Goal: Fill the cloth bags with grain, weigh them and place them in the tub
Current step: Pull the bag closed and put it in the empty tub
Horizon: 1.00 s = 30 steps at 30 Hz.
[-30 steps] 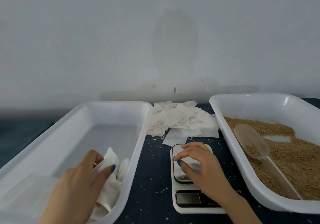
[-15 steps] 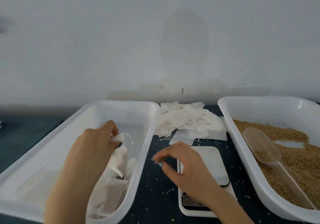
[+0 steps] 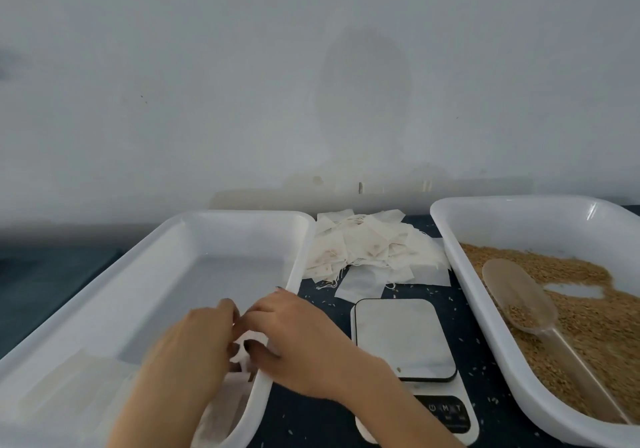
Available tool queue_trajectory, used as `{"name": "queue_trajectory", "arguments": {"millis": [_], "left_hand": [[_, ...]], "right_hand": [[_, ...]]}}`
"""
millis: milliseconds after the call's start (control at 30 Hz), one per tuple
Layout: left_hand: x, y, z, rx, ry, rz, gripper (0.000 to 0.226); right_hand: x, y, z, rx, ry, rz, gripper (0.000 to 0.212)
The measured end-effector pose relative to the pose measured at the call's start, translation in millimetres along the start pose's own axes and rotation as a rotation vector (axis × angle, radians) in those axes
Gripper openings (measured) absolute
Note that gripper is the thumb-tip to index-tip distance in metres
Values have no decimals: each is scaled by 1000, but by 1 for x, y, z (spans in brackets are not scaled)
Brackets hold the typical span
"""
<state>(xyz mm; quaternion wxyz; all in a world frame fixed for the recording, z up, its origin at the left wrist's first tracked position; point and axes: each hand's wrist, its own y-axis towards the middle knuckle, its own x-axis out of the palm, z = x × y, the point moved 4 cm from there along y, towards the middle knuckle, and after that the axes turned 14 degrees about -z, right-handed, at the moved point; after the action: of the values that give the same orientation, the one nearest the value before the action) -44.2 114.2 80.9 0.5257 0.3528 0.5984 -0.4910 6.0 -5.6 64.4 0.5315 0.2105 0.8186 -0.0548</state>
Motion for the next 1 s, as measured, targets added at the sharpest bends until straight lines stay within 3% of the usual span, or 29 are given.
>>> {"name": "queue_trajectory", "arguments": {"millis": [100,200,267,333,400,567,800,900,1000], "left_hand": [[-20,-20,42,43,93,209,41],[-24,-21,113,324,-77,426,43],[-4,-2,151,473,-221,356,48],[21,26,160,425,-372,271,68],[40,59,155,370,-440,212,72],[80,125,132,360,-384,13,50],[88,141,116,356,-513,222,9],[86,141,120,319,-454,242,8],[86,137,117,262,-565,277,5]], "right_hand": [[-12,-21,19,59,197,87,27],[-27,-44,54,191,322,220,30],[-34,-62,87,369,266,292,31],[-37,-80,123,522,243,387,18],[-38,-99,147,598,338,532,23],[-27,-118,162,624,388,578,29],[-21,-117,163,594,414,571,26],[-19,-119,162,579,448,585,25],[-17,-118,160,558,471,584,26]]}}
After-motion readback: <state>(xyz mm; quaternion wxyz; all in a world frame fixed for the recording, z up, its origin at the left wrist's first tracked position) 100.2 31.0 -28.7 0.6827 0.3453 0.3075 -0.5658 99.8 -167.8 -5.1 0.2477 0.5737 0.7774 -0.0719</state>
